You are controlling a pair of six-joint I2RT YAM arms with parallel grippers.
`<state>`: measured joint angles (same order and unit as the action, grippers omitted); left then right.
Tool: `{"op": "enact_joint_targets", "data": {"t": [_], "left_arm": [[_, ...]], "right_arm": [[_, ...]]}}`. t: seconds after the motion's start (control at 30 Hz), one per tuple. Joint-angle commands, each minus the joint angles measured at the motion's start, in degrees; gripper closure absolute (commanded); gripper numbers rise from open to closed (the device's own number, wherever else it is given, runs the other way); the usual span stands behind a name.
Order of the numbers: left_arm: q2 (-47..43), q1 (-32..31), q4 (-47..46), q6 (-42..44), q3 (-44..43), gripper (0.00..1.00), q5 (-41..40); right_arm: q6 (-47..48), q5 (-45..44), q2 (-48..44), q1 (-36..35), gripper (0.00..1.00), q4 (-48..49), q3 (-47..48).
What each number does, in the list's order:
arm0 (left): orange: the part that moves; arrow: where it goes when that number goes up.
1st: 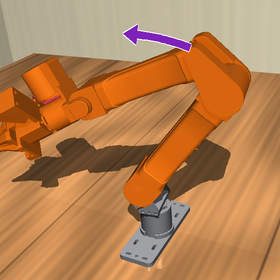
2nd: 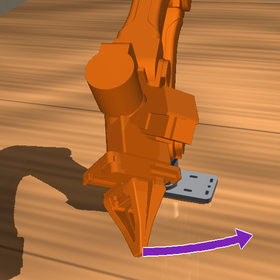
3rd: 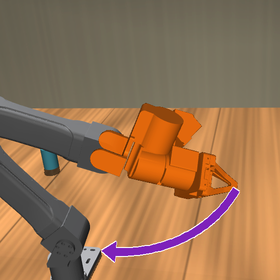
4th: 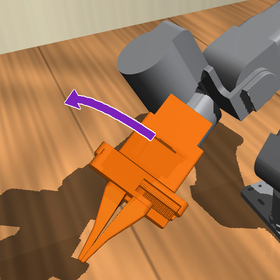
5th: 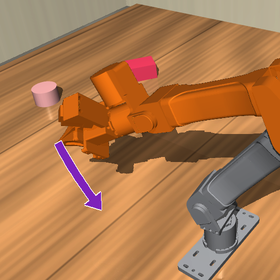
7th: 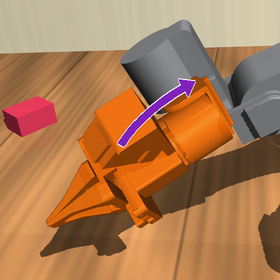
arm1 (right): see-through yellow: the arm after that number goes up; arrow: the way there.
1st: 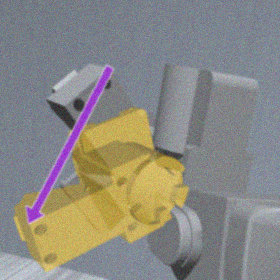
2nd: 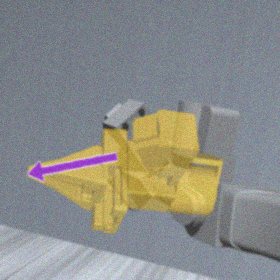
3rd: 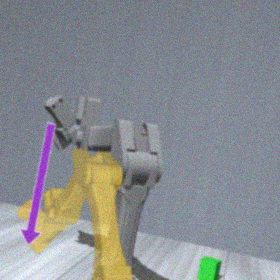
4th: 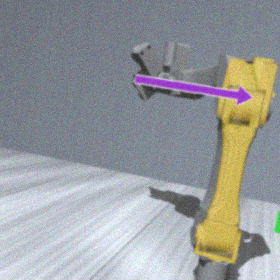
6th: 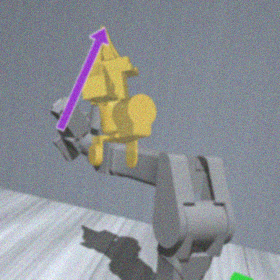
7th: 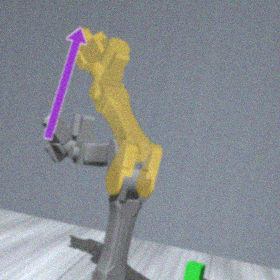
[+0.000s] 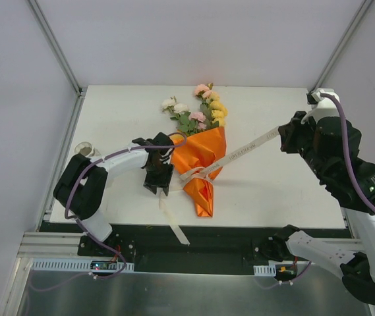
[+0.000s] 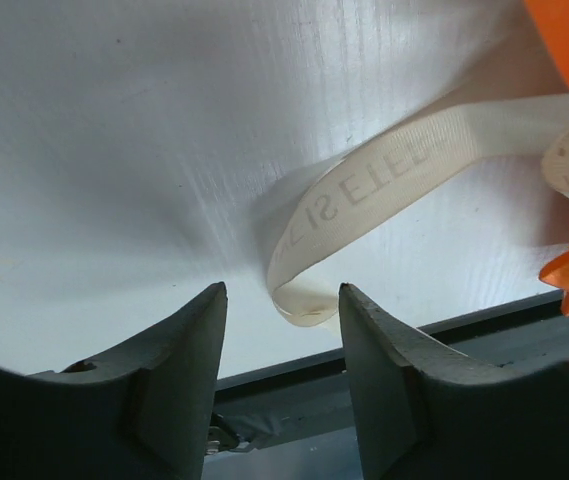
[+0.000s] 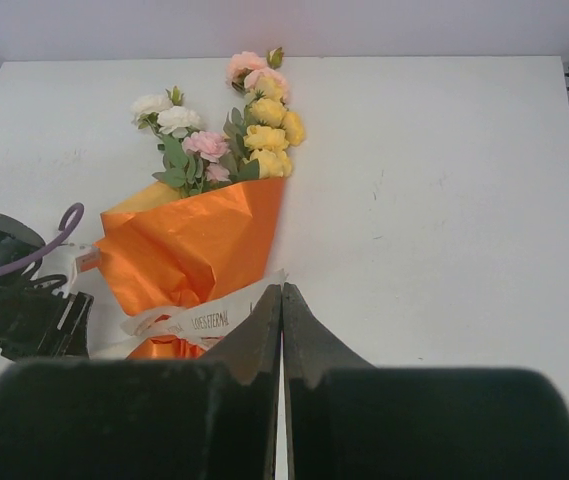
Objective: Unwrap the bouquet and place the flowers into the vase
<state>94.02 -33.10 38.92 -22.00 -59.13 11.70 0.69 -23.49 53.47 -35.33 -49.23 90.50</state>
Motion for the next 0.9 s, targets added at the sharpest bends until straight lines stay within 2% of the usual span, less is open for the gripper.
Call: {"op": "enact_joint_targets", "data": {"t": [0.0, 0.03, 0.07, 0.13, 0.17, 0.27, 0.43, 0.67, 0.87], "left_arm": [[1.3, -1.6, 1.8, 1.8, 0.1, 0.58, -3.3], [1.3, -1.6, 2.0, 1.8, 0.1, 0.62, -4.2], [1.2, -1.6, 2.2, 1.8, -0.2, 0.76, -5.3], [0.7, -1.6, 3.4, 2.0, -0.7, 0.89, -8.0], [0.6, -1.6, 4.2, 2.2, -1.9, 1.0, -8.9], [-1.5, -1.6, 8.1, 2.1, -4.9, 1.0, -14.6], [-12.3, -1.6, 12.8, -1.2, -11.0, 1.0, -25.4], [-27.3, -1.6, 15.5, -2.8, -22.4, 1.0, -30.3], [-33.5, -1.6, 16.9, -1.0, -28.7, 1.0, -34.3]], "right_arm": [[1.0, -3.1, -0.8, 0.3, 0.99, 0.1, 2.0], [1.2, -3.8, -0.9, 0.4, 0.99, 0.1, 2.2], [1.8, -4.2, -0.9, 0.3, 0.99, 0.1, 2.7], [2.5, -5.7, -1.1, 0.3, 0.99, 0.1, 2.9], [3.2, -6.0, -1.3, 0.3, 0.99, 0.1, 3.1], [4.4, -7.9, -1.4, 0.4, 0.99, 0.0, 4.0], [7.5, -11.9, -2.0, 0.4, 0.99, 0.6, 6.4], [12.7, -20.8, -2.4, 0.4, 0.99, 0.9, 6.4], [14.3, -23.0, -3.0, 0.4, 0.99, 1.3, 7.1]]}}
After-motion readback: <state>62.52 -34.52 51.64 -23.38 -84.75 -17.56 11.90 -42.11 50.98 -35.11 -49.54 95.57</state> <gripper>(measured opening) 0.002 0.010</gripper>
